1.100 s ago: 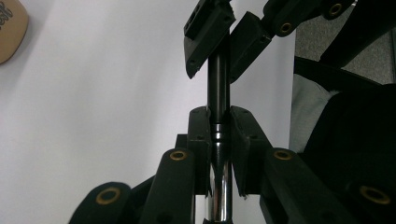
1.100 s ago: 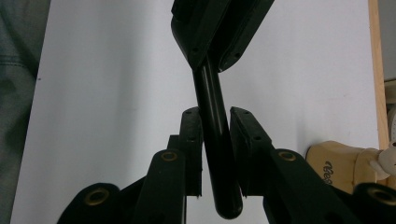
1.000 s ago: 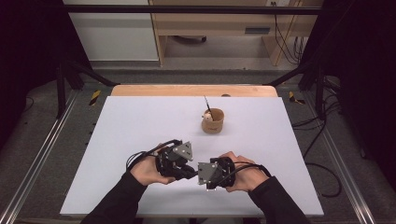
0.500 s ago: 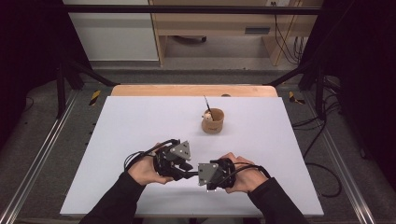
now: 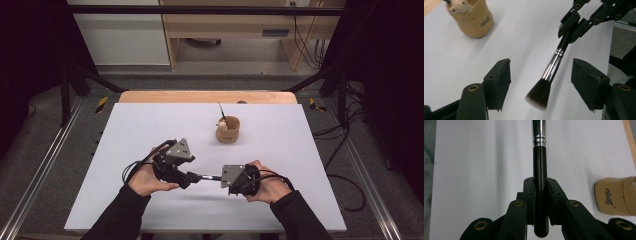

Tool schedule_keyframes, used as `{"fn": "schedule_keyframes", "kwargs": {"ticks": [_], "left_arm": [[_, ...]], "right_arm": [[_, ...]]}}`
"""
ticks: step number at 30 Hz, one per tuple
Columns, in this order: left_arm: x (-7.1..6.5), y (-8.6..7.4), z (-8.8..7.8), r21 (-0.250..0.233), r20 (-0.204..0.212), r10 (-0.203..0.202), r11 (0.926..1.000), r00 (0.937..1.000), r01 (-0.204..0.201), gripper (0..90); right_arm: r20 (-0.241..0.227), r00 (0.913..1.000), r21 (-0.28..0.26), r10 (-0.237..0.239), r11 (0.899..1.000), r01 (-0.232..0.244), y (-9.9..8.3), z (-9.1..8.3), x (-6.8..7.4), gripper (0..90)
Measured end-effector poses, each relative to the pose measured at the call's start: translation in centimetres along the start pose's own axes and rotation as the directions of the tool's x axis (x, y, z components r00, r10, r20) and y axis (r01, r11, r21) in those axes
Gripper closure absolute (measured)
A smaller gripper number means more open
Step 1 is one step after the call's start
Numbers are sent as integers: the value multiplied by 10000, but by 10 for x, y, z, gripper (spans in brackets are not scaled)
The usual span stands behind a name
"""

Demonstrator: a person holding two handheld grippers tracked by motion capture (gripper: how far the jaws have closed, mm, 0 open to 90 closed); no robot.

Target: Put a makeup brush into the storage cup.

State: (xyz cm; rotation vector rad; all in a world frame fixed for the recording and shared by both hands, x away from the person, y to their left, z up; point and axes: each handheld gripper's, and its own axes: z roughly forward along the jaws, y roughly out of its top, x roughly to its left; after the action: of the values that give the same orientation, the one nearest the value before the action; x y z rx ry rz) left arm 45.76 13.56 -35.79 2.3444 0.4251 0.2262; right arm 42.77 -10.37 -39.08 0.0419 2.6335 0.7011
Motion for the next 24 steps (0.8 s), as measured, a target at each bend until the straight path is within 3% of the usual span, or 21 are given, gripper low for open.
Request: {"fn": "schedule_keyframes", "kwargs": {"ticks": [5, 8, 15, 18, 24], "left_arm": [[7, -12, -6, -522, -435, -679, 9965, 9967, 656, 244], [10, -20, -7, -896, -601, -1161, 9898, 9914, 1105, 231], [13, -35, -8, -1402, -1057, -1742, 9773, 9790, 1588, 206], [13, -41, -7, -1590, -1202, -1930, 9720, 9738, 1730, 202], [13, -53, -4, -2279, -1095, -2656, 9447, 9578, 2359, 197]], "right_arm": [[248, 9974, -279, 675, 9974, -668, -8, -3, -4, 795], [292, 9954, -343, 914, 9953, -904, -12, -3, -6, 795], [620, 9830, -775, 1730, 9827, -1680, -26, -4, -8, 795], [665, 9730, -1039, 2212, 9713, -2138, -32, -4, -7, 795], [649, 9498, -1731, 3059, 9409, -2912, -41, -6, -5, 794]]}}
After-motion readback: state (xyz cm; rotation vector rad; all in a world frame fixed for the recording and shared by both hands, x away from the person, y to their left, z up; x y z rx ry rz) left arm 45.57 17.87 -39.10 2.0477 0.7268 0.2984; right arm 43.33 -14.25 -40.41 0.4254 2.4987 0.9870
